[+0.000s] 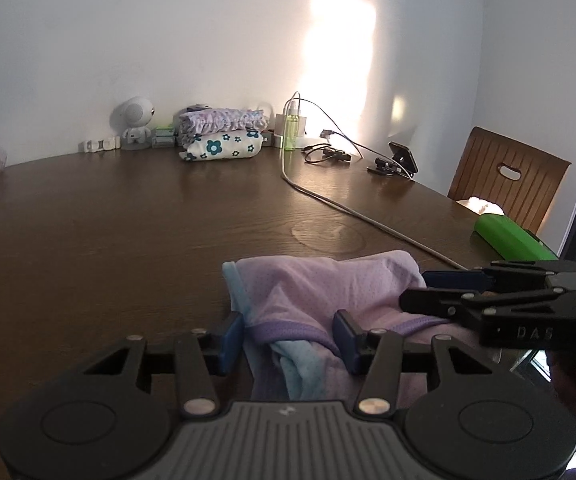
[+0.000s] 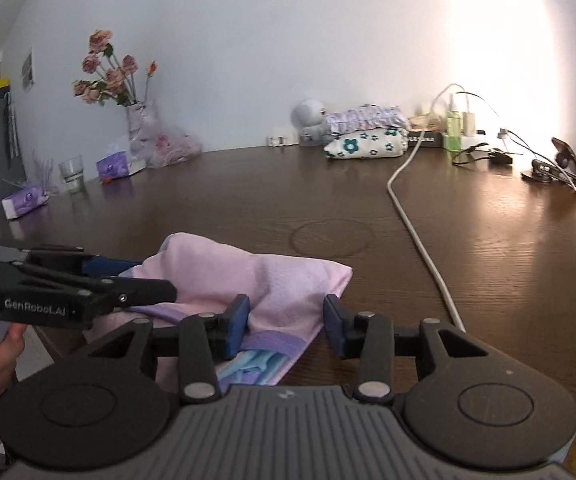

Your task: Fold clothes

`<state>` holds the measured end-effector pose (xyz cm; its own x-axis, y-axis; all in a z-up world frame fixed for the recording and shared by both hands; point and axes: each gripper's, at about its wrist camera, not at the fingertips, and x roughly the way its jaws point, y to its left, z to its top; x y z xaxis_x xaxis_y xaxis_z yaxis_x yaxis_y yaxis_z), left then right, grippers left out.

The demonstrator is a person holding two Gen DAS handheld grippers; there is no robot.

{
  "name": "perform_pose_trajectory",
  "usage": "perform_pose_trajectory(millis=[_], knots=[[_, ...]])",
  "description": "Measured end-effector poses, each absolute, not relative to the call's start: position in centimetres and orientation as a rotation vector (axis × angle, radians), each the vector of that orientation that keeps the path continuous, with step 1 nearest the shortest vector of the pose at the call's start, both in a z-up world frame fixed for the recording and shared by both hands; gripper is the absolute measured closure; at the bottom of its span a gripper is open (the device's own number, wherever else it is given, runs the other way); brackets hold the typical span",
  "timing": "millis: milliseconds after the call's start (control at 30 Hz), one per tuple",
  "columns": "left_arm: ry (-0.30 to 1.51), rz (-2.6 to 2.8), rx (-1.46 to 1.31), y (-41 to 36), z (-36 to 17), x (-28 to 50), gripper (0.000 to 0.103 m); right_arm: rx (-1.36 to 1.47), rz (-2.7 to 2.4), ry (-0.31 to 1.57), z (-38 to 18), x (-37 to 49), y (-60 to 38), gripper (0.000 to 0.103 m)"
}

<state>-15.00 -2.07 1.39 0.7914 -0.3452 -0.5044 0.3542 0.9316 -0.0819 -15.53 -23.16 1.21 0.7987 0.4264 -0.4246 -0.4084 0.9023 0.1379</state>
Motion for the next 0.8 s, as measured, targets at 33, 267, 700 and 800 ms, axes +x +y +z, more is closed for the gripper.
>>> perform_pose_trajectory(millis=[33, 267, 700, 800], knots=[[0.54, -0.377, 0.016, -2.0, 1.4, -15.0, 0.054, 0.033, 0.445, 0.461, 1.2, -15.7, -23.1, 0.062], [0.512, -0.399, -0.039, -0.5, 3.7, -14.8, 0.056, 0.091, 0.452, 0.446, 1.9, -16.1, -24.4, 0.059], [0.606, -0.338, -0.008, -1.0, 2.0, -13.1, 0.058, 0.079, 0.474, 0.443, 1.9, -16.3, -23.5, 0.051], [0.574, -0.355, -0.001, -0.3, 2.8, -13.7, 0.061, 0.071, 0.49, 0.43, 2.2, -16.7, -23.4, 0.05]])
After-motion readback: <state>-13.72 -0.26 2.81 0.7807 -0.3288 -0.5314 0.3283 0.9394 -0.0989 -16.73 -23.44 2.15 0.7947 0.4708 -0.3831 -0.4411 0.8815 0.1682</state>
